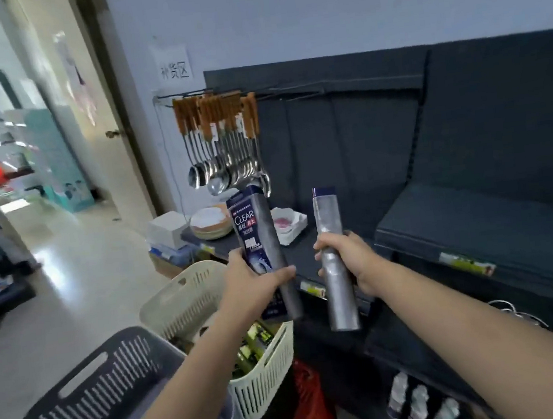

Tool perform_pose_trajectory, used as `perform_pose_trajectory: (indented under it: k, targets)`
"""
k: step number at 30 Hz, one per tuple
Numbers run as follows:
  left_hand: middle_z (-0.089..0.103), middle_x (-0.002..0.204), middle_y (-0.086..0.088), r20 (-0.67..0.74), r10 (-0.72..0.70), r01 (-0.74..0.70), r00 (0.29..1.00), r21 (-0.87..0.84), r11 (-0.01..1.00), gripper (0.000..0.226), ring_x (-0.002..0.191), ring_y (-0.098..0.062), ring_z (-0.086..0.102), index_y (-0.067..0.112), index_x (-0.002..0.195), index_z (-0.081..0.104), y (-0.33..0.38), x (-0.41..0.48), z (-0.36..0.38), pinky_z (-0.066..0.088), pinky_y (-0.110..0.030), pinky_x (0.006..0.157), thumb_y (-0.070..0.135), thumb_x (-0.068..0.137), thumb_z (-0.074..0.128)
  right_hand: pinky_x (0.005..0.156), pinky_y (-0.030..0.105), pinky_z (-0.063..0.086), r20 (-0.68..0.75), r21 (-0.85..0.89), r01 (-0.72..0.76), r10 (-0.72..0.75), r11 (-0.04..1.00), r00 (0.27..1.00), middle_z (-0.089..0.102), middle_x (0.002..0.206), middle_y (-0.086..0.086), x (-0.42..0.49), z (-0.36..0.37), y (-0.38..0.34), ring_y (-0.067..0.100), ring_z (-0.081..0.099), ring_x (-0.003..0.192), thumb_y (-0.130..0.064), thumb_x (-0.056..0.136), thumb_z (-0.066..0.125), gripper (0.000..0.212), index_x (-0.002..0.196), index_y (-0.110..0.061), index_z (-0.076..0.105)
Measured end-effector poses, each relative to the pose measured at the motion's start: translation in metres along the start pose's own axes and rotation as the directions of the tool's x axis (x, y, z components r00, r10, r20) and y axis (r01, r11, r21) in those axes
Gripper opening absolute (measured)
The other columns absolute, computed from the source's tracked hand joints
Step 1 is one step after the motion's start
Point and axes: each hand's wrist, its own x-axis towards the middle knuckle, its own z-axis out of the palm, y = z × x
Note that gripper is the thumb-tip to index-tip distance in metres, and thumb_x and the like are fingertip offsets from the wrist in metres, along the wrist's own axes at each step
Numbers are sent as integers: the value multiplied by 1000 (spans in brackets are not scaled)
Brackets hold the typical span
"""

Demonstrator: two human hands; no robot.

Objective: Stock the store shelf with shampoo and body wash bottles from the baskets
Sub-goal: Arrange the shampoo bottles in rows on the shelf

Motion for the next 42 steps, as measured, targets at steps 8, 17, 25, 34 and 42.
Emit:
perform_pose_trajectory:
  k: [8,17,25,34,42]
  targets:
    - [60,107,3,143,228,-239,963,70,968,67,96,-17,59,20,110,46,82,-36,163,45,-31,79,37,62,89,88,41,51,-318,-72,157,-172,985,932,61,120,5,-52,-180,-22,24,61,102,-41,62,80,84,132,-12,43]
    - [53,112,0,236,343,-364,909,47,930,73,90,-16,53,20,106,35,133,-90,302,41,-29,76,35,61,90,71,27,46,-630,-238,337,-409,911,660,60,91,-4,-118,-341,-22,14,61,83,-22,71,83,48,102,-14,47]
    - [56,92,5,277,377,-390,884,-8,921,74,83,-18,56,14,109,37,154,-122,388,40,-27,71,23,60,91,63,24,41,-763,-309,314,-431,898,481,58,88,-8,-156,-432,-8,9,57,77,-24,75,79,49,106,-12,43]
    - [52,89,14,357,444,-445,822,-83,892,80,75,-7,55,16,106,34,181,-108,461,42,-27,66,25,55,95,66,30,44,-853,-249,236,-329,939,406,60,114,10,-145,-494,-5,28,60,95,-32,65,74,77,130,-9,39]
    - [53,107,2,483,523,-544,702,-109,832,78,87,-15,58,20,103,32,202,-66,555,46,-29,68,30,56,94,58,26,42,-876,-275,232,-342,933,341,62,86,0,-105,-535,-12,17,59,75,-16,73,74,42,105,-14,48]
